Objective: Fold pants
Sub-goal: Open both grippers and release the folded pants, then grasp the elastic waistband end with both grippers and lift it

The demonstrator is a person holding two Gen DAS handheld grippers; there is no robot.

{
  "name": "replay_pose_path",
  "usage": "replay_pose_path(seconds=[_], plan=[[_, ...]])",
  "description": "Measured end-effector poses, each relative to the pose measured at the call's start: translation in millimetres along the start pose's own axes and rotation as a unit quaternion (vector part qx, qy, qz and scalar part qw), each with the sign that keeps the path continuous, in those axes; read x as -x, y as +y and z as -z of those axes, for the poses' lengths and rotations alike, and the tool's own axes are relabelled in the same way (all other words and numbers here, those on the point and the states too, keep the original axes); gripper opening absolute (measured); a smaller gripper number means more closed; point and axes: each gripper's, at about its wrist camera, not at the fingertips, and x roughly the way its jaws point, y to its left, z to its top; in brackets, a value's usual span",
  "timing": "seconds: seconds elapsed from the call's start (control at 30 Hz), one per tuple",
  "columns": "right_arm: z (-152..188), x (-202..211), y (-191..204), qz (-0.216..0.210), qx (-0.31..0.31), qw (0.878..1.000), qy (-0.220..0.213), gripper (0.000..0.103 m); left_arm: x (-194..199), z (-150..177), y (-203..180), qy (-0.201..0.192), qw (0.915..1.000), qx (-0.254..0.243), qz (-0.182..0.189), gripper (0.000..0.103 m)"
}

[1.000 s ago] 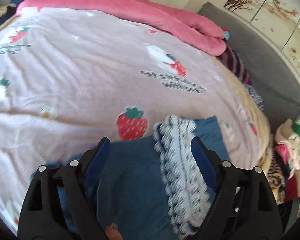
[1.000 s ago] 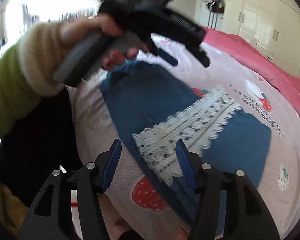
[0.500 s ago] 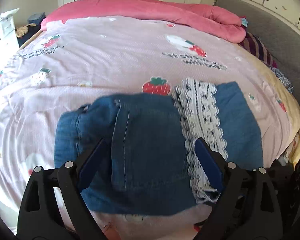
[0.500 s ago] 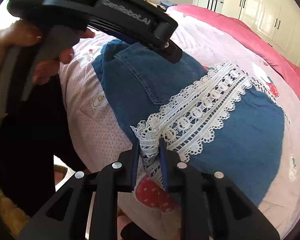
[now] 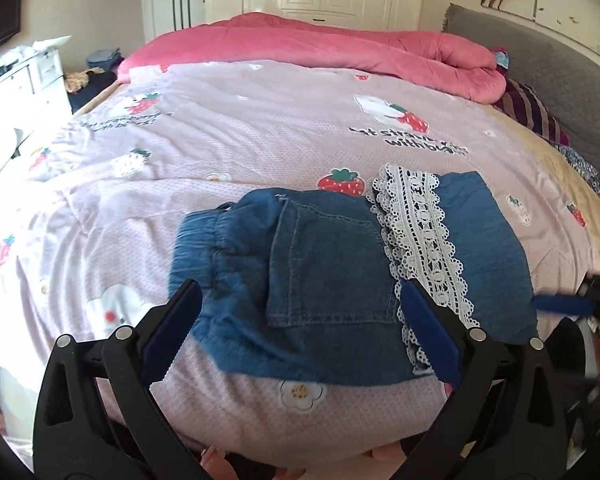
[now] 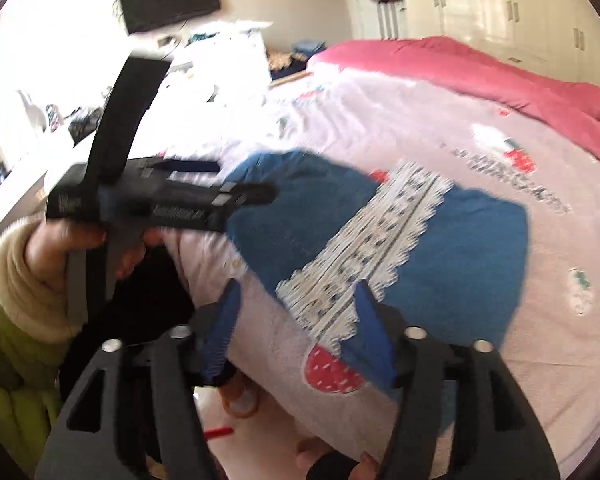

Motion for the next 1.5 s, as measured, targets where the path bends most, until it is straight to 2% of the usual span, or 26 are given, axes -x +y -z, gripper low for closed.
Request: replay_pose_path(seconds=[0.1, 0.23, 0.67, 0.87, 1.07, 1.2, 1.4, 1.5], plan=[[-9.9, 9.0, -5.0, 0.012, -0.005, 1.000, -0.019, 0.073, 7.1, 5.8, 4.8, -0.001, 1.0000, 0.008, 0.000, 0.093], [-24.9, 7.0, -8.5, 0.023, -0.003, 0.999, -0.030, 0.081, 10.0, 12.4, 10.0, 0.004, 0.9998, 0.017, -0.005, 0.093], [-87.0, -38.7, -21.0, 0.018, 0.008, 1.000, -0.016, 0.087, 1.7, 25.0, 30.7, 0.028, 0.9985, 0.047, -0.010, 0.093], [-108.7, -72.5, -17.1, 0.013, 0.032, 0.999, 0.011, 0.089, -9.9, 30.2, 42.2, 0.045, 0.9965, 0.070, 0.001, 0.093], [-124.1, -119.2, -8.4, 0.000, 0.066, 0.996, 0.055, 0.090, -21.8, 35.4, 53.5, 0.064, 0.9923, 0.102, 0.030, 0.093], [-132.7, -151.5, -1.6, -0.014, 0.089, 0.992, 0.088, 0.090, -27.3, 37.5, 57.3, 0.069, 0.9907, 0.111, 0.037, 0.093], [-145.2, -196.0, 17.1, -0.057, 0.124, 0.981, 0.141, 0.090, -34.5, 37.9, 63.7, 0.076, 0.9875, 0.128, 0.052, 0.093], [-149.0, -220.4, 28.7, -0.079, 0.146, 0.970, 0.178, 0.089, -36.4, 37.7, 65.3, 0.078, 0.9860, 0.134, 0.061, 0.093]])
